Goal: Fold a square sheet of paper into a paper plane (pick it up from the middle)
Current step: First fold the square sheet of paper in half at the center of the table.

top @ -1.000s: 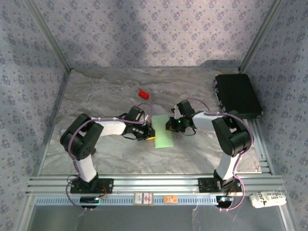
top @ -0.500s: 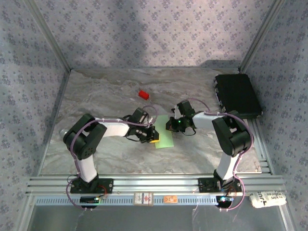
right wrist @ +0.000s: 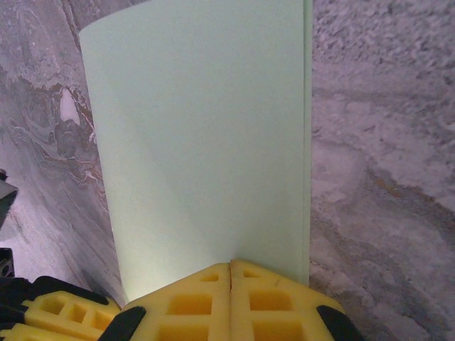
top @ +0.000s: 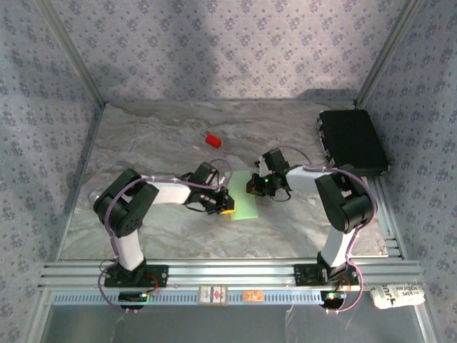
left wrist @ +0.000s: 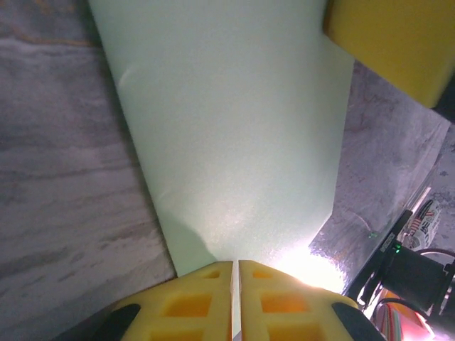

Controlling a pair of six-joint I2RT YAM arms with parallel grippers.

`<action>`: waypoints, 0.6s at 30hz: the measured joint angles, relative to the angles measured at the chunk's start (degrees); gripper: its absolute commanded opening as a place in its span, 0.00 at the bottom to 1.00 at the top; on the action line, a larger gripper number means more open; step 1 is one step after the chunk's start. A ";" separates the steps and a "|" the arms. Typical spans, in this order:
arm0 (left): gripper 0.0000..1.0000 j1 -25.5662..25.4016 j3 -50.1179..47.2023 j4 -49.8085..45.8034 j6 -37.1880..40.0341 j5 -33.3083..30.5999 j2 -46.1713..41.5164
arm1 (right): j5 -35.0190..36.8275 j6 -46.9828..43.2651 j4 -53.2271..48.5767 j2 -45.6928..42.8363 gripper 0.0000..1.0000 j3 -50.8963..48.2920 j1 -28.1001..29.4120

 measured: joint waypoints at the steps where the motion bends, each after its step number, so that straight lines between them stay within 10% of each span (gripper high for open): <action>1: 0.11 0.00 -0.09 0.02 -0.31 0.00 -0.57 | 0.07 0.00 -0.04 -0.04 0.00 0.00 0.00; 18: 0.11 -2.97 -2.97 1.36 -0.66 3.34 -1.62 | 0.52 0.00 0.13 -0.44 0.00 -0.48 -0.04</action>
